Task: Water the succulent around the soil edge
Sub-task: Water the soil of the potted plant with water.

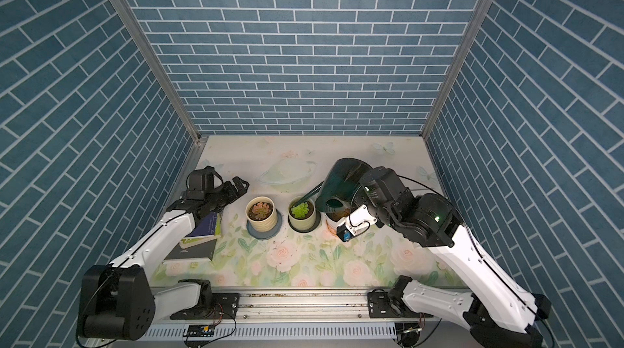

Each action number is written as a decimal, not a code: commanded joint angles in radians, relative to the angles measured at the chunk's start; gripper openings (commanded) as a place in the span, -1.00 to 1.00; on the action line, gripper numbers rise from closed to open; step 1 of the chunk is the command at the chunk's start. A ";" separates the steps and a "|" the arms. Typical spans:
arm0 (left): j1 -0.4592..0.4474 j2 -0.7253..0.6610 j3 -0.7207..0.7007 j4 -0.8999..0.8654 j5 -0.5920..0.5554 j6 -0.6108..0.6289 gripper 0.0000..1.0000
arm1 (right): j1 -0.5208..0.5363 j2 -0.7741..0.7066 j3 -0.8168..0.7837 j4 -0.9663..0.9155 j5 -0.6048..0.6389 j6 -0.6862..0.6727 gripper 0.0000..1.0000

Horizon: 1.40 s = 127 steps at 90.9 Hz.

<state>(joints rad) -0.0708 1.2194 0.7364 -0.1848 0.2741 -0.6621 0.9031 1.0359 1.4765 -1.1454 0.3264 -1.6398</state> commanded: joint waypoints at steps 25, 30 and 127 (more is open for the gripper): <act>-0.006 0.013 0.027 -0.001 -0.008 0.018 1.00 | -0.039 -0.059 0.033 0.040 0.072 -0.063 -1.00; -0.006 0.010 0.028 -0.001 -0.009 0.015 1.00 | -0.044 -0.075 0.028 0.031 0.070 -0.063 -1.00; -0.009 -0.017 0.000 -0.002 -0.056 -0.016 1.00 | 0.018 -0.193 -0.065 0.052 -0.044 -0.036 -1.00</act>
<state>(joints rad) -0.0746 1.1976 0.7425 -0.1967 0.2218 -0.6815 0.9047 0.8276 1.3979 -1.1946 0.2920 -1.6833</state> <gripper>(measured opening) 0.999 0.275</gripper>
